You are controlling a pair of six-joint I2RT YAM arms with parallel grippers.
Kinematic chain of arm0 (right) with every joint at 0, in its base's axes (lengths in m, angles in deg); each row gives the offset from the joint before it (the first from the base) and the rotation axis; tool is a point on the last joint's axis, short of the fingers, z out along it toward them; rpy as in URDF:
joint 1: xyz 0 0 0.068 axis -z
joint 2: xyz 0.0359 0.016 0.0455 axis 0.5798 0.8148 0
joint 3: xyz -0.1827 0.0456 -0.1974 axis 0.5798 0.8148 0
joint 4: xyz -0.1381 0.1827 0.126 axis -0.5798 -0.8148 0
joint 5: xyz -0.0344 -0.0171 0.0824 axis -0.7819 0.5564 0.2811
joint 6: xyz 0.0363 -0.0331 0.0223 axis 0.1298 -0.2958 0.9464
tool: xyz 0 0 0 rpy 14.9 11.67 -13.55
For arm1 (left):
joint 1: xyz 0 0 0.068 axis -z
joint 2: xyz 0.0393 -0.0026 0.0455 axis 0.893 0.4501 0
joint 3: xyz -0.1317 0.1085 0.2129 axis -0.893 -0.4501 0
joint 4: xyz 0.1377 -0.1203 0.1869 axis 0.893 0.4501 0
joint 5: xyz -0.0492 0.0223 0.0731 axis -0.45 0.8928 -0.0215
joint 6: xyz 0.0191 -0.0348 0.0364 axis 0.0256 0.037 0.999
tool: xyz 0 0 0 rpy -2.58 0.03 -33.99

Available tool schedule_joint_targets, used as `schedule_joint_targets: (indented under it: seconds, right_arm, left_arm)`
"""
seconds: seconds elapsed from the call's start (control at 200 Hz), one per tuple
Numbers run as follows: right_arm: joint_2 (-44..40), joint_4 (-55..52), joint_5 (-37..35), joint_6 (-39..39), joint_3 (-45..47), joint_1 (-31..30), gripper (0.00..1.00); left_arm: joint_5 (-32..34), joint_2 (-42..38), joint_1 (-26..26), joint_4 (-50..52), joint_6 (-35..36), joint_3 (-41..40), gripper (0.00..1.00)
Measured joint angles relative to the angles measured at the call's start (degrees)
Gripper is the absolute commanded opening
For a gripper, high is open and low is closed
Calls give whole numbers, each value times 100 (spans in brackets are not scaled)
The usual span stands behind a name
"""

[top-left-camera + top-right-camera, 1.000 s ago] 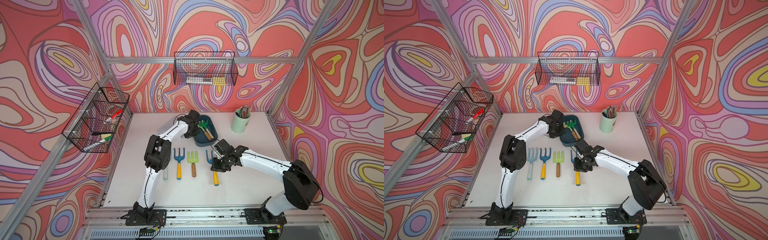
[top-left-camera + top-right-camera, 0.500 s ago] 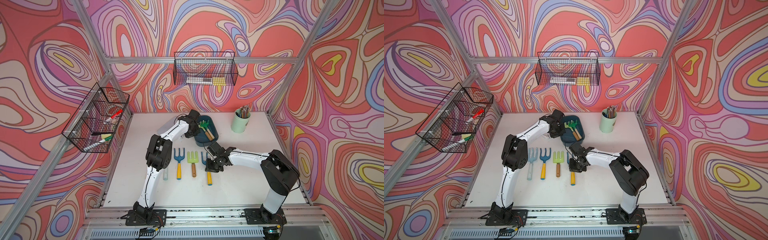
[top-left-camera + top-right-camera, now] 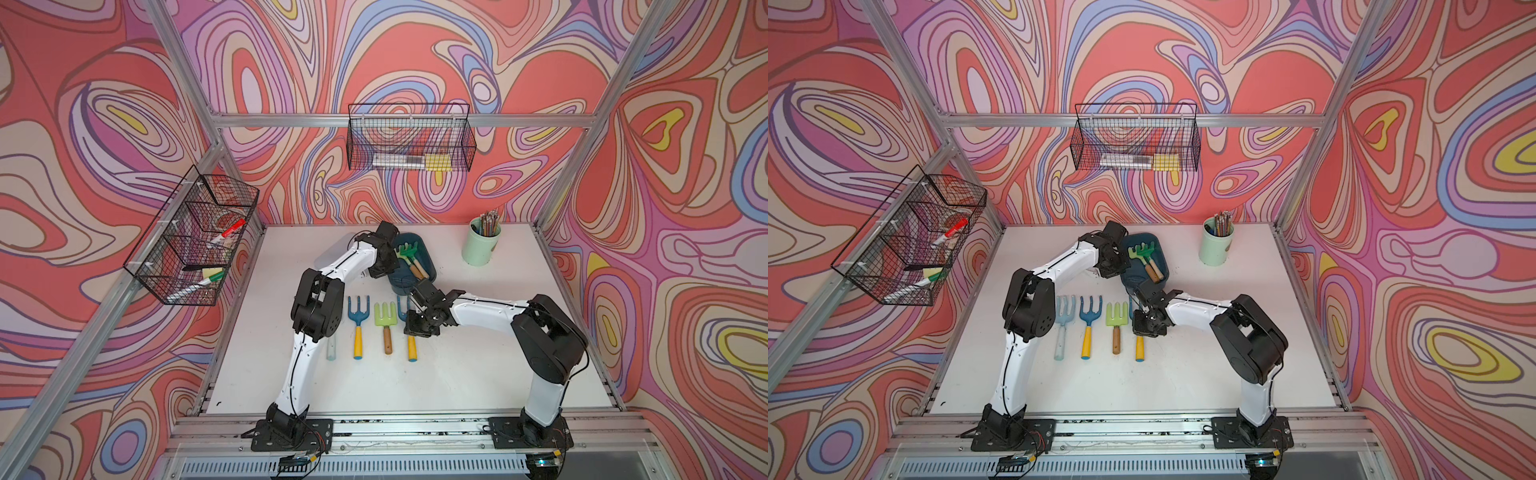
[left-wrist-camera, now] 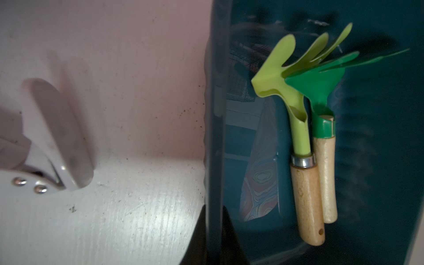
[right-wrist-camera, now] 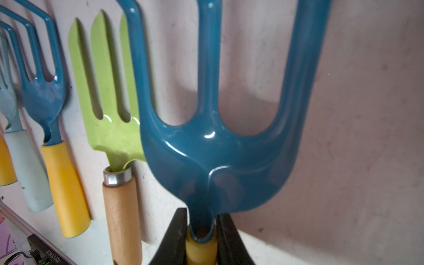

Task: Take the hand rake out of the storage box
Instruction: Place the rake at the center of the board.

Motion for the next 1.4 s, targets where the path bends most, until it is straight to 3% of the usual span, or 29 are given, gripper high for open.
schedule_joint_targets:
  seconds: [0.896,1.142,1.397]
  right_arm:
    - [-37,94,-581,149,61,-20,19]
    - [-61,181,-658,251,59,-24,43]
    - [-225,-409,-1016,179,26,-24,47]
  left_arm:
    - [-205,0,-175,-153,0,-2,4]
    - [-260,0,-175,-153,2,-2,3]
    - [-295,2,-175,-153,2,-2,2]
